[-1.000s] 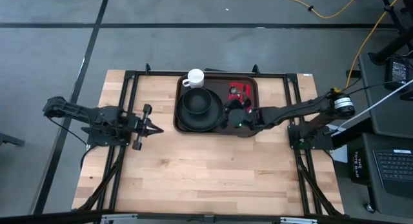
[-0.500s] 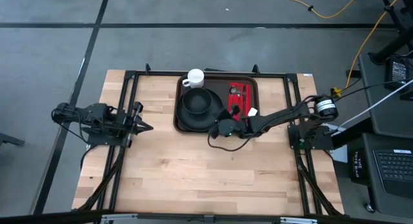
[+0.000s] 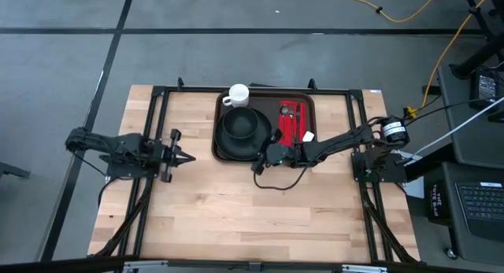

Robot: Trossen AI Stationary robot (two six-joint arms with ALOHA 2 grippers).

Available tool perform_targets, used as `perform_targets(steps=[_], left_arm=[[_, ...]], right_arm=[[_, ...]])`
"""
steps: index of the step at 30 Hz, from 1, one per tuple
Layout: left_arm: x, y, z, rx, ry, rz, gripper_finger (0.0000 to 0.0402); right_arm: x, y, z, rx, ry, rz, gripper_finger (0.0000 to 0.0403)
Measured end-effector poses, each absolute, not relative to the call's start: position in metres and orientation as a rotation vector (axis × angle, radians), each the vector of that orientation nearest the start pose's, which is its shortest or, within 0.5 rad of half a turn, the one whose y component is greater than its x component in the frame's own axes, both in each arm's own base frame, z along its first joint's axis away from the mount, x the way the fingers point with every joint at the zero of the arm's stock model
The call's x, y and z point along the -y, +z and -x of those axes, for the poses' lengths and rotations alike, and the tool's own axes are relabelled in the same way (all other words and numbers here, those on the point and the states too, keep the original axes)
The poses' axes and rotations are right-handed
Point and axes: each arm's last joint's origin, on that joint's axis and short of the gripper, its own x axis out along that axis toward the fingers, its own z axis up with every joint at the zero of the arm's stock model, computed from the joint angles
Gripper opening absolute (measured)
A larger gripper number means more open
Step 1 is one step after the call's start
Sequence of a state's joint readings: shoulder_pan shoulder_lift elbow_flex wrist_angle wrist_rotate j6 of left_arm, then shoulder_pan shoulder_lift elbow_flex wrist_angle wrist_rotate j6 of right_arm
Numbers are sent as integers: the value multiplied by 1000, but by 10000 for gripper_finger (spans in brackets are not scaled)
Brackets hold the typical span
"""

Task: Set up tray
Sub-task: Return to Home Position

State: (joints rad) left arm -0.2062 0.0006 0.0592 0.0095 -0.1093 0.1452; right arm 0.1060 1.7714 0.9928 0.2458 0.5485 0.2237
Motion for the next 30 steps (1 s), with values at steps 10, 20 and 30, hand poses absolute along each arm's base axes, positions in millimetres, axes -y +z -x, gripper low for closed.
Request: perform_targets(steps=[10,20,30], left_arm=[[9,175,-96,111,-107,-139,2],[-7,175,-96,101,-51,-117,1],[-15,176,-95,103,34,-109,1]], right_arm=[[-34,194,-366,-452,-440,52,11],[-38,204,-344,-412,-333,88,11],[-27,213,-253,-217,-253,-3,11]])
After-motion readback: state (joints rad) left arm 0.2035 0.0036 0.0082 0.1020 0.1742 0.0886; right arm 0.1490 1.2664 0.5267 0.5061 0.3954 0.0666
